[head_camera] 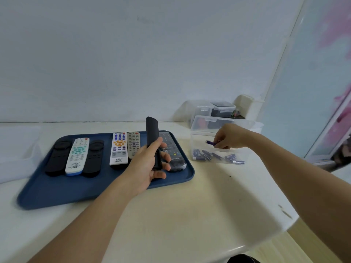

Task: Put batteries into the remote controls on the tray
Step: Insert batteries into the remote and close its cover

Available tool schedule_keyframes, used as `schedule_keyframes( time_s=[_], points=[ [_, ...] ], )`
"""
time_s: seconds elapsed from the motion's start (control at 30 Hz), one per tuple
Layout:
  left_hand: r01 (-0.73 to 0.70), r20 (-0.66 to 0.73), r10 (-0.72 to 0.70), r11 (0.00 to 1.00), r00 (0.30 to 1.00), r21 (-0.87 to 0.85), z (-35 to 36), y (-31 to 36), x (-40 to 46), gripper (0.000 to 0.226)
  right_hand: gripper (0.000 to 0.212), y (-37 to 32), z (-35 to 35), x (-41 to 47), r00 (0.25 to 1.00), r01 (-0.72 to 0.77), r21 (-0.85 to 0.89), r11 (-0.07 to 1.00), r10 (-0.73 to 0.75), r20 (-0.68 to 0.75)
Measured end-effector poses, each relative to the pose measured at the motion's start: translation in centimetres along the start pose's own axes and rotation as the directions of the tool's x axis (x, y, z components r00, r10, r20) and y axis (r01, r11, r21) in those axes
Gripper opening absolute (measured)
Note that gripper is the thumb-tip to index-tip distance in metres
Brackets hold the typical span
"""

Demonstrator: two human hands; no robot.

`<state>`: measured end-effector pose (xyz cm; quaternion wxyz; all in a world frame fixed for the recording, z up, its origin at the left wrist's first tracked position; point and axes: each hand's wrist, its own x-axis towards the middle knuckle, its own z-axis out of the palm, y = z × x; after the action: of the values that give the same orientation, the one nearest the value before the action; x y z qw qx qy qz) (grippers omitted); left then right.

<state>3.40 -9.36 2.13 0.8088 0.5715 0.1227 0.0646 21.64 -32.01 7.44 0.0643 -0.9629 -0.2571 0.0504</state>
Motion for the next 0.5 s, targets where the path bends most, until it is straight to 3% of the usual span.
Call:
schedule_keyframes(
  time_s=[0.17, 0.23, 0.37, 0.5],
  points=[
    [0.000, -0.018, -0.001, 0.998, 1.000, -0.060, -0.2, 0.5, -0.3, 0.030, 0.004, -3.4, -1.1, -3.4, 0.947, 0.222, 0.119, 0.968, -0.185, -0.263],
    [-0.012, -0.030, 0.009, 0.996, 1.000, -0.087, -0.3, 0.9, -0.5, 0.027, 0.004, -6.0, -0.6, -4.5, 0.915, 0.335, 0.290, 0.897, -0.235, -0.329],
    [-0.110, -0.054, 0.104, 0.986, 0.993, -0.127, -1.4, 2.6, -1.2, 0.033, 0.009, -11.6, 1.4, -4.9, 0.886, 0.458, 0.649, 0.608, -0.370, -0.279],
    [-0.223, -0.093, 0.220, 0.975, 0.971, -0.020, -4.5, 5.2, -2.2, 0.045, 0.011, -16.3, 3.2, -3.1, 0.846, 0.457, 0.773, 0.440, -0.484, -0.225]
  ],
)
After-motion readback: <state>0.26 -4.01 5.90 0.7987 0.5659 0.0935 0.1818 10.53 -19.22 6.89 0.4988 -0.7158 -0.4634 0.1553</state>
